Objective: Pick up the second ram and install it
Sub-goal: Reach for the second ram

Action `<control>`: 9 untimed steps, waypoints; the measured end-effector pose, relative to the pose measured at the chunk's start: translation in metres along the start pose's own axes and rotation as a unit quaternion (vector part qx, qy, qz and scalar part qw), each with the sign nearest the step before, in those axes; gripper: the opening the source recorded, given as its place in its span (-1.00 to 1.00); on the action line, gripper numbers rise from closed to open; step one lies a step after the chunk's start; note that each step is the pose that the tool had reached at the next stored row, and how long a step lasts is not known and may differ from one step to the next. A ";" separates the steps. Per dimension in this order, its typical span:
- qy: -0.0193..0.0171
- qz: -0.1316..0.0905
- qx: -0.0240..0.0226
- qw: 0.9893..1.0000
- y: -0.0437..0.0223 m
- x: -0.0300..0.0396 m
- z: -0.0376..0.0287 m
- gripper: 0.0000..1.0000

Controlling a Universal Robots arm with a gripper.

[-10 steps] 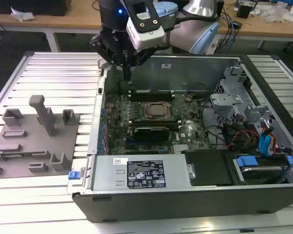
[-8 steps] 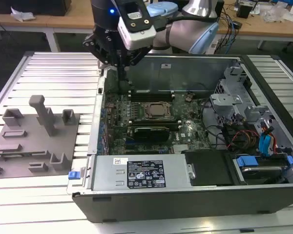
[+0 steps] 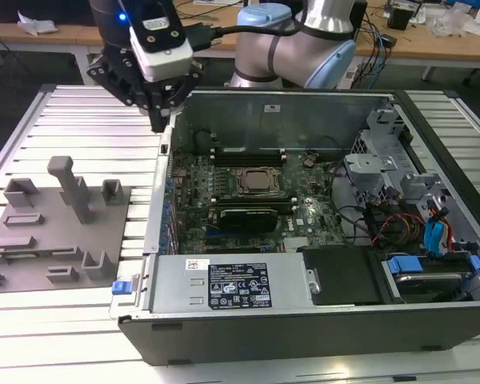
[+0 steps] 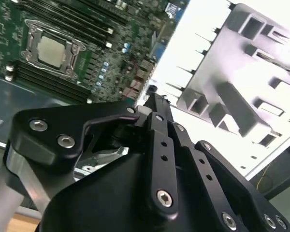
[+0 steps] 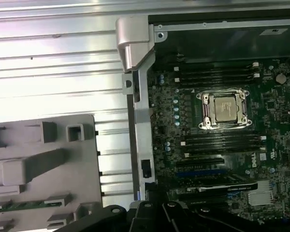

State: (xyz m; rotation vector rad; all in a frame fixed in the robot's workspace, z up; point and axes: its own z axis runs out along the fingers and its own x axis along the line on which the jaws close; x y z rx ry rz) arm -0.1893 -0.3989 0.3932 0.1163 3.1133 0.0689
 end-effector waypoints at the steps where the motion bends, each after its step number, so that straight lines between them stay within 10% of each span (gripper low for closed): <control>1: 0.000 0.000 0.000 1.000 -0.0005 0.0079 -0.0002 -0.79; 4: 0.000 0.000 0.000 1.000 -0.0022 0.0304 -0.0007 -0.79; 9: 0.000 0.000 0.000 1.000 -0.0033 0.0451 -0.0008 -0.79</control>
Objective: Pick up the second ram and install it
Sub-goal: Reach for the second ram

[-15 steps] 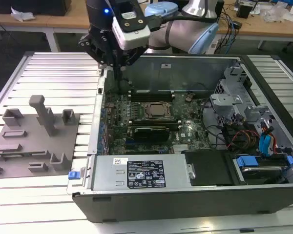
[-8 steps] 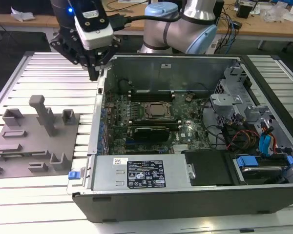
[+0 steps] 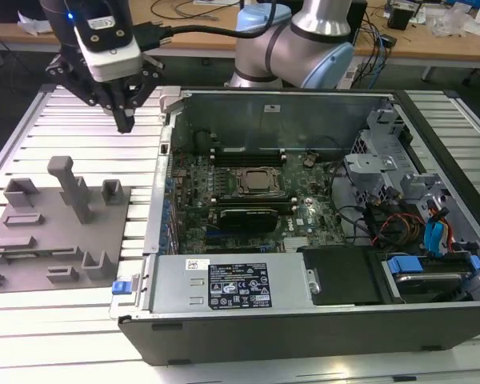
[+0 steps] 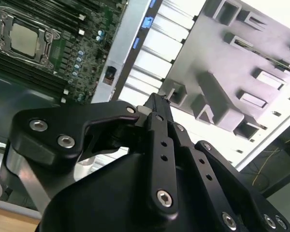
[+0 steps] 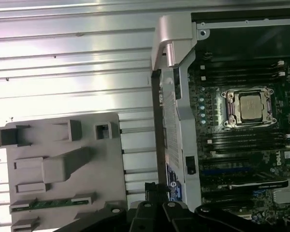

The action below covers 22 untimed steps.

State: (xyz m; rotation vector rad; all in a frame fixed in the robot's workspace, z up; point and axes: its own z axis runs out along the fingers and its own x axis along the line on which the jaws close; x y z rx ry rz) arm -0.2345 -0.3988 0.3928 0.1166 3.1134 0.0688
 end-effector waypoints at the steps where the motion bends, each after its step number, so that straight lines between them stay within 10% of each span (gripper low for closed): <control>1: 0.000 0.000 0.000 1.000 -0.0003 0.0038 0.0000 -0.79; 22: 0.000 0.000 0.000 1.000 -0.0049 0.0647 -0.0002 -0.79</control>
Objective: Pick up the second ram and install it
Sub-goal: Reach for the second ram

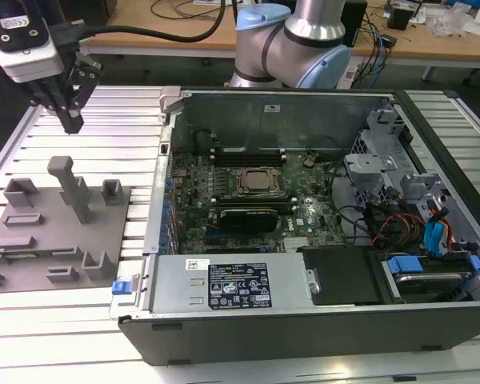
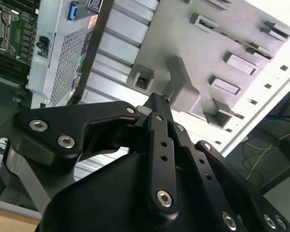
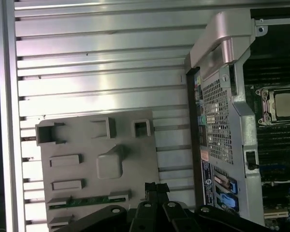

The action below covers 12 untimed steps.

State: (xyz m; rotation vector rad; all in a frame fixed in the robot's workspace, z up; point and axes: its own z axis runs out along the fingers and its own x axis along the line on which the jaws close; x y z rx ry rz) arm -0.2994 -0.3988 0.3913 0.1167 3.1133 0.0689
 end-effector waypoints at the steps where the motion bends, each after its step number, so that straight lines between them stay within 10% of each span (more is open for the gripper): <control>1: 0.000 0.000 0.000 1.000 -0.0001 0.0017 0.0000 -0.79; 12: 0.000 0.000 0.000 1.000 -0.0027 0.0319 0.0005 -0.79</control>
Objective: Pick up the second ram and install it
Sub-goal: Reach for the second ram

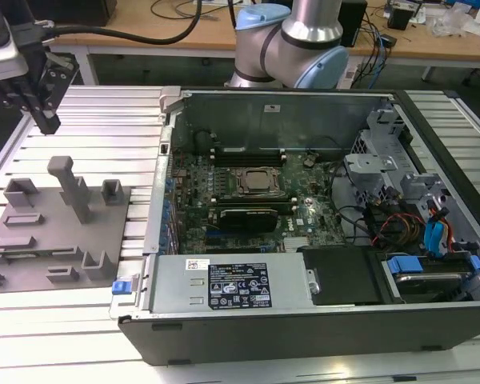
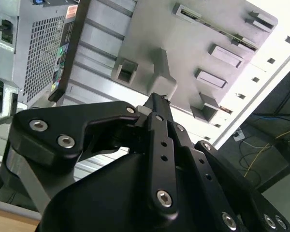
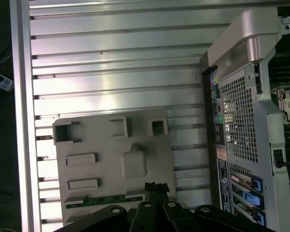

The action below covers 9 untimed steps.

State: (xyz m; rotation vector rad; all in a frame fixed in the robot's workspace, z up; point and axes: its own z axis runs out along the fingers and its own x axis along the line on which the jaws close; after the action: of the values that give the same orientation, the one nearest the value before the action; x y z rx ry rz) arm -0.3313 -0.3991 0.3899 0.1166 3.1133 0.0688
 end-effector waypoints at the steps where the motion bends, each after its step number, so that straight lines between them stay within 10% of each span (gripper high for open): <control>1: 0.000 0.000 0.000 1.000 -0.0013 0.0049 0.0000 -0.79; 9: 0.000 -0.002 0.000 1.000 -0.0242 0.0272 -0.0003 -0.79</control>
State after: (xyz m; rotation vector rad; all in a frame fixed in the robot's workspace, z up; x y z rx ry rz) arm -0.3602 -0.4213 0.3884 0.1112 3.1137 0.0688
